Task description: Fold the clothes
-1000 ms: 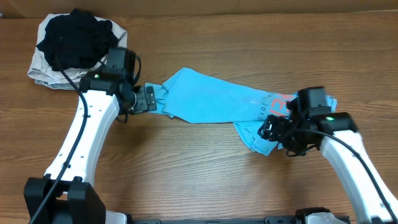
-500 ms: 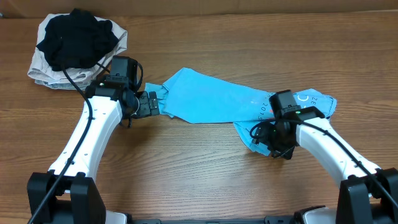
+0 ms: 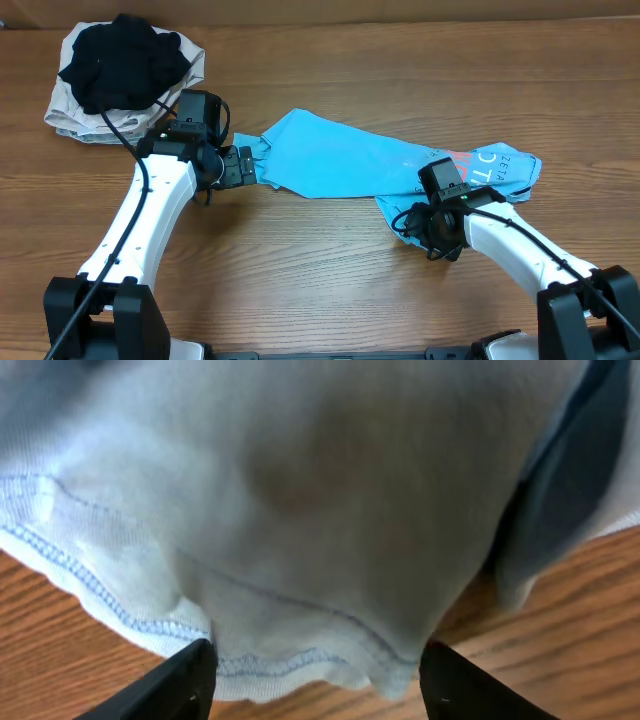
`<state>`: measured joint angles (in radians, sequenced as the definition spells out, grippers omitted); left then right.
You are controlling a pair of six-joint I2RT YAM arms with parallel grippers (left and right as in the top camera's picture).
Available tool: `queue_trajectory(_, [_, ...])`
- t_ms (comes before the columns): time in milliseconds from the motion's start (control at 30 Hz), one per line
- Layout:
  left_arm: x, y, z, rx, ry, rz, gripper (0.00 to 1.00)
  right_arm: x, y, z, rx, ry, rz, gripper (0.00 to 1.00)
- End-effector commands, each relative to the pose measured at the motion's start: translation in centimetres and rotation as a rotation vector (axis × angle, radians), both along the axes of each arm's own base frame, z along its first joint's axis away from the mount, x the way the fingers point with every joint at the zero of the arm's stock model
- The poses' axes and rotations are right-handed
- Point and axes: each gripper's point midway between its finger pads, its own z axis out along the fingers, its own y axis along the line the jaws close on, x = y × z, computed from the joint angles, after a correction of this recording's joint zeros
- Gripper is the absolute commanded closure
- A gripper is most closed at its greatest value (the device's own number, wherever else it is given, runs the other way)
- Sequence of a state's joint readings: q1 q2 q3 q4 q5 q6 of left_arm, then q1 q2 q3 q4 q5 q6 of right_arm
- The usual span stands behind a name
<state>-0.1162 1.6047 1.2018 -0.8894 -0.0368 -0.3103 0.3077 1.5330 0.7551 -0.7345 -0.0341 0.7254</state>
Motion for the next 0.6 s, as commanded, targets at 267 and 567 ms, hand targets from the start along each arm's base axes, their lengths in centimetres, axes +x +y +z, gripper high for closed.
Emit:
queue_trajectory(267, [-0.1, -0.1, 0.0, 0.004, -0.003, -0.024, 0.0, 0.0, -0.2, -0.7, -0.012, -0.006, -0.011, 0.6])
queue_trajectory(567, [-0.1, -0.1, 0.0, 0.002, -0.003, -0.025, 0.01, 1.6, -0.2, 0.5, 0.002, -0.045, 0.016, 0.96])
